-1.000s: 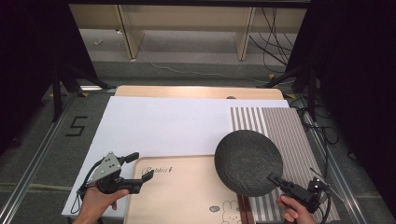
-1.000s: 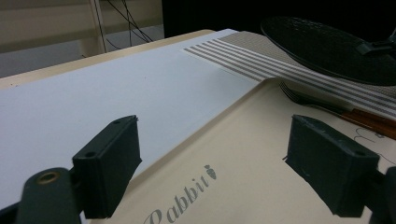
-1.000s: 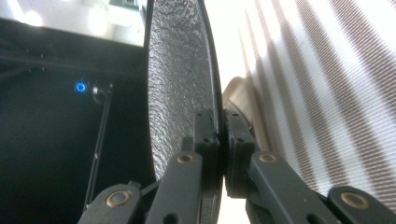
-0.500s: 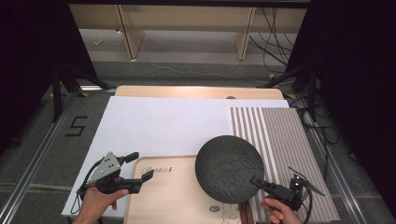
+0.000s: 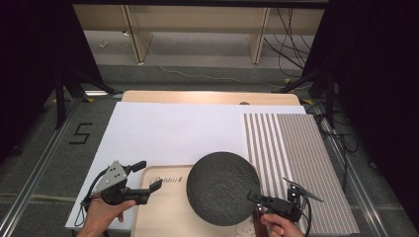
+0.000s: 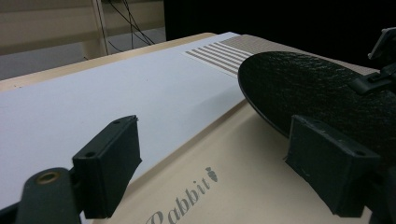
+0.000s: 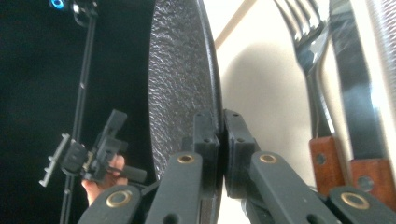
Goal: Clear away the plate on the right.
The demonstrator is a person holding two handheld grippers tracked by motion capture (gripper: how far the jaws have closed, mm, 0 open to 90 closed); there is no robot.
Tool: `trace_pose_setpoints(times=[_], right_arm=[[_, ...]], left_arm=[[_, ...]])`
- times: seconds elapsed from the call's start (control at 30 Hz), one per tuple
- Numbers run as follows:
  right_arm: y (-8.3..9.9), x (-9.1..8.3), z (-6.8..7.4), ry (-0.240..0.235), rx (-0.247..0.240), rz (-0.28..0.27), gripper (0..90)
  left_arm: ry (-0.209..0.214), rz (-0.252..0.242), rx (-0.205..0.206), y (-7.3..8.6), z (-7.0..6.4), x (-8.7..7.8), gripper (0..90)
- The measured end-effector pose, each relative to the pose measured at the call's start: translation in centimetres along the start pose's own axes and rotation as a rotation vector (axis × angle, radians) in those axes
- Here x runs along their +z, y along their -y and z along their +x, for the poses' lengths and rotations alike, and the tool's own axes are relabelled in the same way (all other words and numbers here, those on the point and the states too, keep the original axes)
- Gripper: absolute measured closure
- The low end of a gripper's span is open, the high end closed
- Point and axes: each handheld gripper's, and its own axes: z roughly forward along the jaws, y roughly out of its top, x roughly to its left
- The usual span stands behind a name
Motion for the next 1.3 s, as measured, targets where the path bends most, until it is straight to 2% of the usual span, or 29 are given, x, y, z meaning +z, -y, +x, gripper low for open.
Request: trace_pose_setpoints(times=[0.03,0.07,0.13,0.2,0.27,0.3,0.4,0.5,0.53,0.57,0.77,0.83,0.87,0.97,1.13,1.2,1.23,1.3], right_arm=[[0.1,0.3,0.0,0.013,-0.009,0.001,86.6],[0.2,0.4,0.1,-0.003,0.005,0.021,86.6],[0.4,1.0,0.2,0.015,0.009,0.017,86.6],[0.5,1.3,0.1,0.006,0.005,0.047,86.6],[0.7,1.7,0.3,0.033,0.004,0.046,86.6],[0.7,1.8,0.2,0.019,-0.003,0.065,86.6],[0.9,2.4,0.3,0.046,0.001,0.063,86.5],[0.9,2.6,0.3,0.05,-0.012,0.092,86.5],[1.0,2.7,0.2,0.063,-0.027,0.086,86.4],[1.0,2.8,0.3,0.061,-0.018,0.097,86.4],[1.3,3.4,0.4,0.081,-0.034,0.123,86.1],[1.5,3.7,0.4,0.102,-0.038,0.122,85.8],[1.5,3.7,0.4,0.093,-0.049,0.143,85.8],[1.6,4.1,0.5,0.113,-0.052,0.15,85.5],[1.7,4.3,0.5,0.109,-0.065,0.161,85.4],[1.8,4.5,0.6,0.119,-0.054,0.151,85.4],[1.8,4.6,0.6,0.121,-0.063,0.158,85.5],[1.8,4.7,0.6,0.112,-0.049,0.175,85.3]], left_arm=[[-0.001,0.001,0.0,0.0,0.0,0.0,16.9],[-0.001,0.001,0.0,0.0,0.0,0.0,16.9],[0.0,0.001,0.0,0.0,0.0,0.0,16.9],[0.001,0.0,0.0,0.0,0.0,0.0,16.9],[0.006,-0.005,0.001,0.0,0.0,0.0,16.9],[0.006,-0.006,0.0,0.0,0.0,0.0,16.9],[0.006,-0.006,0.0,0.0,0.0,0.0,16.9],[0.007,-0.005,0.001,0.0,0.0,0.0,16.9],[0.007,-0.005,0.001,0.0,0.0,0.0,16.9],[0.007,-0.004,0.002,0.0,0.0,0.0,16.9],[0.007,-0.004,0.001,0.0,0.0,0.0,16.9],[0.007,-0.004,0.001,0.0,0.0,0.0,16.9],[0.008,-0.004,0.001,0.0,0.0,0.0,16.9],[0.008,-0.003,0.001,0.0,0.0,0.0,16.9],[0.004,0.001,-0.001,0.0,0.0,0.0,16.9],[0.002,0.002,-0.004,0.1,0.0,0.0,16.9],[0.003,0.004,-0.004,0.1,0.0,0.0,16.9],[0.002,0.005,-0.003,0.1,0.0,0.0,16.9]])
